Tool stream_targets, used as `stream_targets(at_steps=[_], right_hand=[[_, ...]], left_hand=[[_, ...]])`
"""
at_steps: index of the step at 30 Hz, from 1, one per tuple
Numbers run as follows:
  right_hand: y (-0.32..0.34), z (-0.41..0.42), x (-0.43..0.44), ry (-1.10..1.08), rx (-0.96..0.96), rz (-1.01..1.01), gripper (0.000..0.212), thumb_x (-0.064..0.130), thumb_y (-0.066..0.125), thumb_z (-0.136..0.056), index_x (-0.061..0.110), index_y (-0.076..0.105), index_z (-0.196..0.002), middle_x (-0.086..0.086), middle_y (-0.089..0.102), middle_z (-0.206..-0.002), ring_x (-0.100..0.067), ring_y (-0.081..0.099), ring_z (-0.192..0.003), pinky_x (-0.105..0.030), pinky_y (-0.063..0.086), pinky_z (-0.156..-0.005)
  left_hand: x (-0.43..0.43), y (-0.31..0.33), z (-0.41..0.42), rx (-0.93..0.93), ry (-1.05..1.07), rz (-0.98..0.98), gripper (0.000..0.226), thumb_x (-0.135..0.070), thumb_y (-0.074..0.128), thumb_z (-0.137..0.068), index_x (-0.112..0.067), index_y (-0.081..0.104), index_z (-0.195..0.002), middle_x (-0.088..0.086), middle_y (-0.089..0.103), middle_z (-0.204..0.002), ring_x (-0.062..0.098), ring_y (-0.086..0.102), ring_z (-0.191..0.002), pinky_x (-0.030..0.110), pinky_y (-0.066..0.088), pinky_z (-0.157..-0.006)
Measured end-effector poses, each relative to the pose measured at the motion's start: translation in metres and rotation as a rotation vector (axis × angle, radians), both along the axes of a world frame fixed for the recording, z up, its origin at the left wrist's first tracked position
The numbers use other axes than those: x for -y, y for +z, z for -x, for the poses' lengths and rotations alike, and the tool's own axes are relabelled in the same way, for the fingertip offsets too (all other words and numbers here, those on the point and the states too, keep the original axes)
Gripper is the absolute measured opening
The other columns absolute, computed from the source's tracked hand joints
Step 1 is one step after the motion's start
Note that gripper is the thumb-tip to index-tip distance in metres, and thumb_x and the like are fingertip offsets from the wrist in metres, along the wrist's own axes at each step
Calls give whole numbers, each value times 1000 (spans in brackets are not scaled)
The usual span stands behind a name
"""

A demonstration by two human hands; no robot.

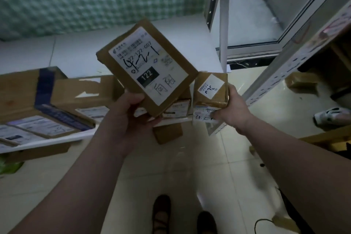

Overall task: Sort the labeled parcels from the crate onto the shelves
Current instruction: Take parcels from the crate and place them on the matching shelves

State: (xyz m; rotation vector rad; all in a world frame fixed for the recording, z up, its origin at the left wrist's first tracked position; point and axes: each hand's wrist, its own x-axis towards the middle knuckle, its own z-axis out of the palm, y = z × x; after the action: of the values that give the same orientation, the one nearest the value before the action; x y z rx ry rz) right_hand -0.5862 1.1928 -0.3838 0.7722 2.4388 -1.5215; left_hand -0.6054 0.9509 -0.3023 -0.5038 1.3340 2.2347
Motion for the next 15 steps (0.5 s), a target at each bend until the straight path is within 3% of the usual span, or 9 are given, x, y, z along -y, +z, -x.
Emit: stream_targets(at_steps=[6,9,12,15], right_hand=[[-37,10,-10,93,3,-40,97,-7,78,-67,24,30,-145,5,56,-108,-21,55,-105,-46,53,-92],[-53,10,-14,56,-28,9,95,-11,73,-69,28,29,-144,4,56,-109,-24,55,-112,-48,54,-91],[-65,11,-12,43,-61,45,94,-11,72,-71,28,29,-145,4,56,-114,-24,55,-114,-46,54,-91],[-76,6,-9,15,-59,12,89,-5,77,-68,24,38,-142,-1,61,-120,-24,59,-112,-46,54,-93]], left_hand=[[-7,-23,-6,12,84,-86,38,-16,59,-65,-19,65,-103,3,71,-107,32,62,-112,53,49,-92],[-9,-33,-7,9,69,-118,50,-15,59,-69,-19,60,-119,7,65,-126,34,62,-112,53,52,-88],[-8,-39,-9,-22,80,-129,59,-20,62,-64,-18,59,-123,9,60,-133,34,64,-109,52,54,-83],[-8,-41,-12,-39,68,-150,43,-18,56,-75,-17,60,-118,9,57,-135,34,65,-107,50,54,-80]])
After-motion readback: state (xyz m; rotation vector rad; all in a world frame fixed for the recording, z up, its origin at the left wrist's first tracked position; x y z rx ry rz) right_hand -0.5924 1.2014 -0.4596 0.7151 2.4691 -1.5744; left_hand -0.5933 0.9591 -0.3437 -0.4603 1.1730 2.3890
